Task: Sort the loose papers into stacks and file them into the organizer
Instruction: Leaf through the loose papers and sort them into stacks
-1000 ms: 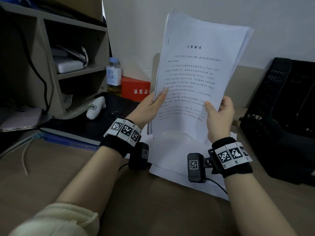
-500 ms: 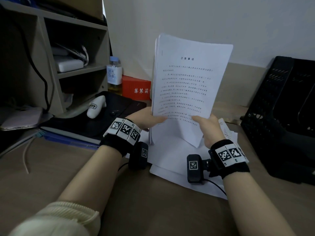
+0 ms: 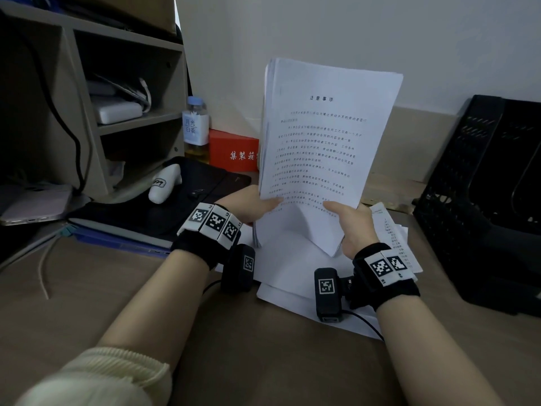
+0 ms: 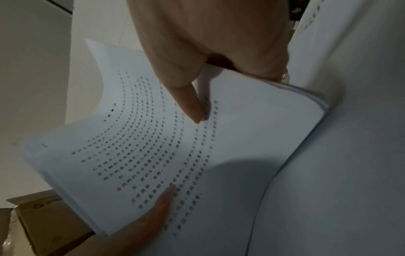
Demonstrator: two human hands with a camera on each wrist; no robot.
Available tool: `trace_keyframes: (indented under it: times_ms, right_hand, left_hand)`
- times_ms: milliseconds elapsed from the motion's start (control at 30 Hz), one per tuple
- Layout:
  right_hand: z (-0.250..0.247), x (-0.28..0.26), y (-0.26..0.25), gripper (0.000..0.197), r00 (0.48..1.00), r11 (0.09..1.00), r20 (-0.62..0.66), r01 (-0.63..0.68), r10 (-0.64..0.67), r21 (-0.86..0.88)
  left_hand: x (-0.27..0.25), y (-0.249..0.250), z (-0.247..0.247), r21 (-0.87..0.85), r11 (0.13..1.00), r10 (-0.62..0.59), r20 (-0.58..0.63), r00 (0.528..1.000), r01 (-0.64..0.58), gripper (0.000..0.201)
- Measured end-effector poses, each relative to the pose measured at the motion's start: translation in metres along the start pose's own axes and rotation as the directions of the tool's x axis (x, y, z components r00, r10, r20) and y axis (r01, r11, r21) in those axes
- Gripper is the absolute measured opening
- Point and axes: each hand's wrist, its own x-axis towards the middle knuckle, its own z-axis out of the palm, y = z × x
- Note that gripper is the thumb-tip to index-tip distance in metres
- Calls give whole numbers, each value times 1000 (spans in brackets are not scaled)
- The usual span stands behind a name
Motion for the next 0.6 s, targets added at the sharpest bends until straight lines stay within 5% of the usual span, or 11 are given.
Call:
trace_keyframes:
  times_ms: [133, 233, 367, 600]
  right_hand:
    - [-1, -1, -7, 23, 999, 997, -38, 36, -34, 75]
    - [-1, 2, -7, 39, 999, 998, -38, 29, -27, 47]
    - [-1, 0, 0, 26, 999, 999, 32, -14, 16, -40]
    - [-1, 1, 3, 18, 999, 1000, 36, 12, -11, -25]
  left_hand:
    - [-2, 8, 1, -85, 991, 97, -93, 991, -105, 44]
    - [-3, 7, 1, -101, 992, 67, -65, 996, -73, 42]
    - [-5, 7, 4, -25, 998, -47, 59, 997, 49, 41]
    - [-1, 7, 6, -42, 999, -12, 4, 1000, 13, 45]
